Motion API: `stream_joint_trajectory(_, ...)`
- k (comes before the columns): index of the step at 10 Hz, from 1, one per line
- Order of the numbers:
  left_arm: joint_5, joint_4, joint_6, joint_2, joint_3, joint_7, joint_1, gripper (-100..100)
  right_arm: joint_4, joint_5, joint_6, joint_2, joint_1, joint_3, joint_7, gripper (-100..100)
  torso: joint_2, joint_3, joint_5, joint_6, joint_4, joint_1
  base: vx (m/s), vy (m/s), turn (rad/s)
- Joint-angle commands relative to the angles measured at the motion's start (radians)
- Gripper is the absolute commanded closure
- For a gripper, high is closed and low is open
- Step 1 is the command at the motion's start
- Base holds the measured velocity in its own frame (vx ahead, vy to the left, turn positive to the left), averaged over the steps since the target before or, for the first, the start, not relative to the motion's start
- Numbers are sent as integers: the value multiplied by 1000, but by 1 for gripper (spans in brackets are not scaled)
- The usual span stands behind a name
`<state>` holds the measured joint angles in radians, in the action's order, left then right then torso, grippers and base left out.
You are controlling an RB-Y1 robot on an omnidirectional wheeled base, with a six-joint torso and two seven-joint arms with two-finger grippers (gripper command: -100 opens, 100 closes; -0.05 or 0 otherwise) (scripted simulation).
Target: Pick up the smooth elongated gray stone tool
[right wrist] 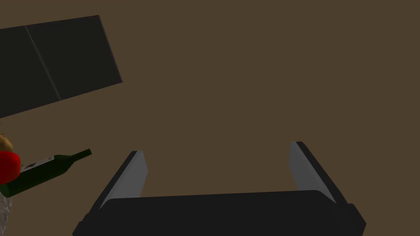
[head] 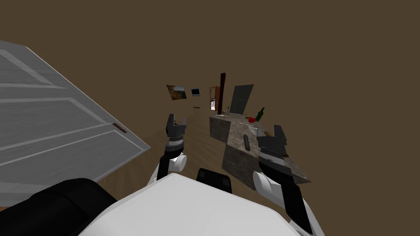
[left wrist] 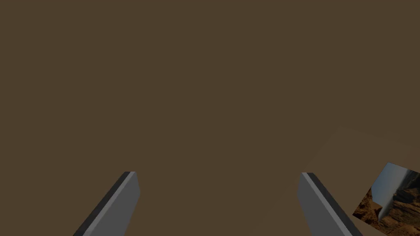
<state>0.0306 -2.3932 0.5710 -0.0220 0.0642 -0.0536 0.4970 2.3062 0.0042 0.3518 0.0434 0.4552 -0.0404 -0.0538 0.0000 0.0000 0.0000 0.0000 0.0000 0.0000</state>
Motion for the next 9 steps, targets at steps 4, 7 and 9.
stream_joint_trajectory(4, 0, 0, 0, 0, 0, 0, 0, 0, -15, -53, -46, -110, 20, 19, 67, -100, 7, 4, 1, 0, 1, 6, -86, 75, -32)
stream_joint_trajectory(7, 0, 0, 0, 0, 0, 0, 0, 0, -46, -124, -117, -201, 42, 37, 152, -100, 12, 7, 2, 0, 3, 9, -164, 131, -55)
stream_joint_trajectory(9, 0, 0, 0, 0, 0, 0, 0, 0, -61, -153, -148, -242, 49, 44, 187, -100, 9, 6, 2, 0, 2, 6, -125, 77, 11)
